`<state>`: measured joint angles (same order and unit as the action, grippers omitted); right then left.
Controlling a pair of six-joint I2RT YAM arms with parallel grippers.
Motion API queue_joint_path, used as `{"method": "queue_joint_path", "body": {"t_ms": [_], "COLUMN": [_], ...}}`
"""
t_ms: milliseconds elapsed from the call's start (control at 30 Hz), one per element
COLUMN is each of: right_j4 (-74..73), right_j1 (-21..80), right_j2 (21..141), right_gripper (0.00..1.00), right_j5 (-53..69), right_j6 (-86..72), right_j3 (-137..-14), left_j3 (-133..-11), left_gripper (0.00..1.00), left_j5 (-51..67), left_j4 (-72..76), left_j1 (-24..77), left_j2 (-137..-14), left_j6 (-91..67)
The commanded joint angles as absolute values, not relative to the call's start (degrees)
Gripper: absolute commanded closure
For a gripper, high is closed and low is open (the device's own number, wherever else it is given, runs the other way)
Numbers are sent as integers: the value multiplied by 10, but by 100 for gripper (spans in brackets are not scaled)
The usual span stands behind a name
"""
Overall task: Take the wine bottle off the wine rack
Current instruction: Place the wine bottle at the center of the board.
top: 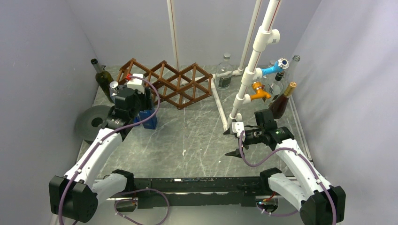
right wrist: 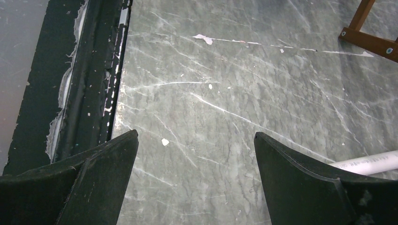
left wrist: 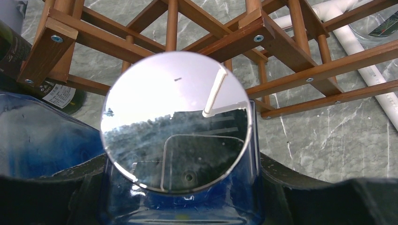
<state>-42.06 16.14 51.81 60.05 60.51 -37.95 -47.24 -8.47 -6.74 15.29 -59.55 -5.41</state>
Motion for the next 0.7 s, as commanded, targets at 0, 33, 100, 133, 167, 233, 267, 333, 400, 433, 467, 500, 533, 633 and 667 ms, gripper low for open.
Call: {"method": "queue_joint_path", "body": {"t_ms": [0, 33, 100, 133, 167, 233, 267, 333, 400, 433, 467, 500, 533, 633, 667], "right_j4": [-417, -418, -418, -418, -418, -418, -418, -418, -418, -418, -418, -418, -419, -419, -419], "right_j1": [159, 159, 159, 159, 159, 159, 159, 159, 159, 159, 159, 159, 159, 159, 158], "right_j2": [518, 518, 518, 519, 518, 518, 518, 518, 518, 518, 518, 518, 518, 517, 517], "right_gripper": [4, 4, 3, 4, 4, 3, 4, 3, 4, 4, 4, 4, 4, 3, 4], "right_j5": [609, 609, 609, 609, 609, 609, 609, 609, 609, 609, 609, 609, 609, 609, 609], "right_j6": [622, 622, 622, 622, 622, 622, 622, 622, 622, 622, 622, 622, 622, 622, 622], "right_j3": [-384, -384, -384, -384, -384, -384, -384, -384, -384, -384, -384, -384, -384, -385, -385], "left_j3": [-503, -505, -512, -516, -520, -528, -532, -542, -549, -553, -556, -561, -565, -576, -582], "left_gripper": [42, 40, 37, 36, 34, 31, 30, 27, 26, 25, 24, 24, 23, 22, 20], "left_j5": [-88, -86, -83, -81, -79, -74, -73, -70, -68, -67, -66, -65, -63, -56, -54], "left_j4": [20, 15, 7, 3, 1, -11, -19, -28, -36, -39, -43, -46, -50, -58, -62], "left_j1": [149, 149, 149, 149, 149, 149, 149, 149, 149, 149, 149, 149, 149, 149, 149], "left_j2": [-569, -568, -566, -565, -563, -561, -560, -558, -556, -555, -554, -554, -553, -550, -548], "left_j6": [-62, -62, -62, -62, -62, -63, -64, -65, -66, -67, -68, -69, -70, -71, -71]}}
